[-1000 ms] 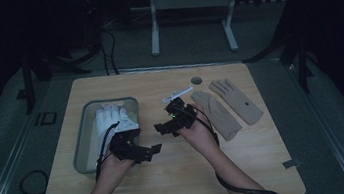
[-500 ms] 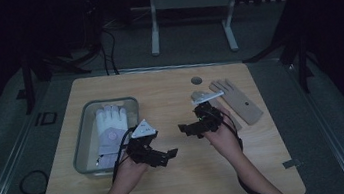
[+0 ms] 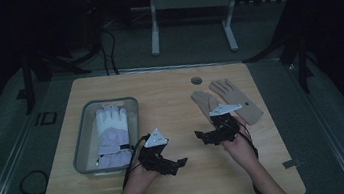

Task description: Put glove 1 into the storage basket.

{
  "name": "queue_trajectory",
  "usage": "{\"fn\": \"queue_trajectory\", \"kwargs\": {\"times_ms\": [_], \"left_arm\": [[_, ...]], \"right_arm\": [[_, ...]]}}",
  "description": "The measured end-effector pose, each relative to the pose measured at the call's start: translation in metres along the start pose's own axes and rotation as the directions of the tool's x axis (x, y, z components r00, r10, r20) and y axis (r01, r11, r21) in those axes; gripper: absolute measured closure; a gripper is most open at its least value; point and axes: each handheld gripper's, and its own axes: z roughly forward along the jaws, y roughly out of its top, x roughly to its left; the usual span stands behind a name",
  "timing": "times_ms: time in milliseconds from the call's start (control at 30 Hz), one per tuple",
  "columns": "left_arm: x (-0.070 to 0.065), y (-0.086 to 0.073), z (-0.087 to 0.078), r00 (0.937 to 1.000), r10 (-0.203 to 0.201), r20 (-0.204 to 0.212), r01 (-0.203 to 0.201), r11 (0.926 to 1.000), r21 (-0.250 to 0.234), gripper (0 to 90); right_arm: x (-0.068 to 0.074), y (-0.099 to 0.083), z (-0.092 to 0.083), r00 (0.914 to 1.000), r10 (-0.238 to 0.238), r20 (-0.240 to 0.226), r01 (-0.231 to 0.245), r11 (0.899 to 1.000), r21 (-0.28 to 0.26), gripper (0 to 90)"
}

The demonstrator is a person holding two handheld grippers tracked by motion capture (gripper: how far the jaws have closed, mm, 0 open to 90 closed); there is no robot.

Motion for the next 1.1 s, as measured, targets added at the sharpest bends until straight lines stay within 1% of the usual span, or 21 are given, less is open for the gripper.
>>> {"fn": "queue_trajectory", "kwargs": {"times_ms": [67,100,233,300,333,400,433,467,533,567,600,633,733,767,800,833,867,900,967,1000,1100], "left_arm": [[-0.001,-0.002,0.002,1.0,0.0,-0.008,0.0,1.0,-0.002,1.2],[-0.004,-0.005,0.007,0.9998,0.015,-0.016,-0.015,0.9999,-0.001,1.2],[-0.008,-0.01,0.015,0.9996,0.025,-0.013,-0.025,0.9997,-0.001,1.2],[-0.012,-0.015,0.022,0.9987,0.045,-0.024,-0.044,0.999,0.009,1.2],[-0.013,-0.016,0.024,0.9978,0.057,-0.034,-0.056,0.9982,0.018,1.2],[-0.014,-0.018,0.026,0.9956,0.072,-0.06,-0.07,0.997,0.032,1.2],[-0.014,-0.018,0.026,0.9956,0.072,-0.06,-0.07,0.997,0.032,1.2],[-0.015,-0.021,0.026,0.9933,0.085,-0.078,-0.084,0.9962,0.025,1.2],[-0.015,-0.024,0.025,0.9941,0.076,-0.078,-0.075,0.9971,0.015,1.2],[-0.015,-0.024,0.025,0.9941,0.076,-0.078,-0.075,0.9971,0.015,1.2],[-0.015,-0.026,0.025,0.9947,0.067,-0.078,-0.067,0.9977,-0.002,1.2],[-0.015,-0.026,0.025,0.9947,0.067,-0.078,-0.067,0.9977,-0.002,1.2],[-0.017,-0.031,0.023,0.9924,0.08,-0.094,-0.081,0.9967,-0.009,1.2],[-0.017,-0.031,0.023,0.9924,0.08,-0.094,-0.081,0.9967,-0.009,1.2],[-0.018,-0.035,0.022,0.9918,0.096,-0.084,-0.097,0.9952,-0.01,1.2],[-0.018,-0.035,0.022,0.9918,0.096,-0.084,-0.097,0.9952,-0.01,1.2],[-0.02,-0.038,0.022,0.989,0.119,-0.088,-0.118,0.9929,0.01,1.2],[-0.021,-0.039,0.022,0.9871,0.131,-0.092,-0.13,0.9913,0.022,1.2],[-0.022,-0.04,0.022,0.9866,0.134,-0.093,-0.132,0.9908,0.027,1.2],[-0.022,-0.04,0.021,0.9884,0.128,-0.082,-0.126,0.9917,0.025,1.2],[-0.022,-0.04,0.021,0.988,0.128,-0.086,-0.126,0.9917,0.023,1.2]], "right_arm": [[-0.001,-0.003,-0.001,1.0,0.007,-0.004,-0.007,1.0,0.002,12.5],[-0.003,-0.009,-0.003,0.9997,0.024,0.001,-0.024,1.0,-0.008,11.8],[-0.006,-0.016,-0.006,0.9995,0.03,0.002,-0.03,0.999,-0.018,10.9],[-0.008,-0.025,-0.007,0.9992,0.022,0.033,-0.022,1.0,-0.02,10.5],[-0.008,-0.027,-0.007,0.9984,0.029,0.049,-0.028,0.999,-0.022,10.5],[-0.011,-0.034,-0.006,0.9981,0.024,0.056,-0.024,1.0,-0.002,10.5],[-0.012,-0.037,-0.005,0.9973,0.028,0.068,-0.027,1.0,-0.001,10.5],[-0.014,-0.041,-0.005,0.9978,0.028,0.06,-0.028,1.0,0.001,10.4],[-0.018,-0.049,-0.004,0.9968,0.049,0.063,-0.049,0.999,-0.005,10.5],[-0.021,-0.051,-0.004,0.9968,0.053,0.06,-0.053,0.999,0.007,10.4],[-0.022,-0.053,-0.003,0.9965,0.05,0.067,-0.051,0.999,0.016,10.5],[-0.022,-0.053,-0.003,0.9965,0.05,0.067,-0.051,0.999,0.016,10.5],[-0.029,-0.057,-0.005,0.9941,0.079,0.074,-0.08,0.997,0.011,11.7],[-0.03,-0.058,-0.006,0.9936,0.068,0.09,-0.069,0.998,0.01,13.1],[-0.03,-0.058,-0.006,0.9943,0.05,0.094,-0.05,0.999,0.005,12.9],[-0.03,-0.058,-0.006,0.9943,0.05,0.094,-0.05,0.999,0.005,12.9],[-0.031,-0.058,-0.007,0.9962,0.03,0.081,-0.03,1.0,0.0,12.5],[-0.03,-0.059,-0.007,0.9957,0.018,0.091,-0.018,1.0,-0.002,12.5],[-0.03,-0.059,-0.008,0.9953,0.008,0.097,-0.008,1.0,-0.004,12.4],[-0.03,-0.06,-0.009,0.9963,-0.006,0.086,0.006,1.0,-0.001,12.3],[-0.031,-0.059,-0.011,0.9977,-0.001,0.068,0.001,1.0,-0.005,12.0]]}}
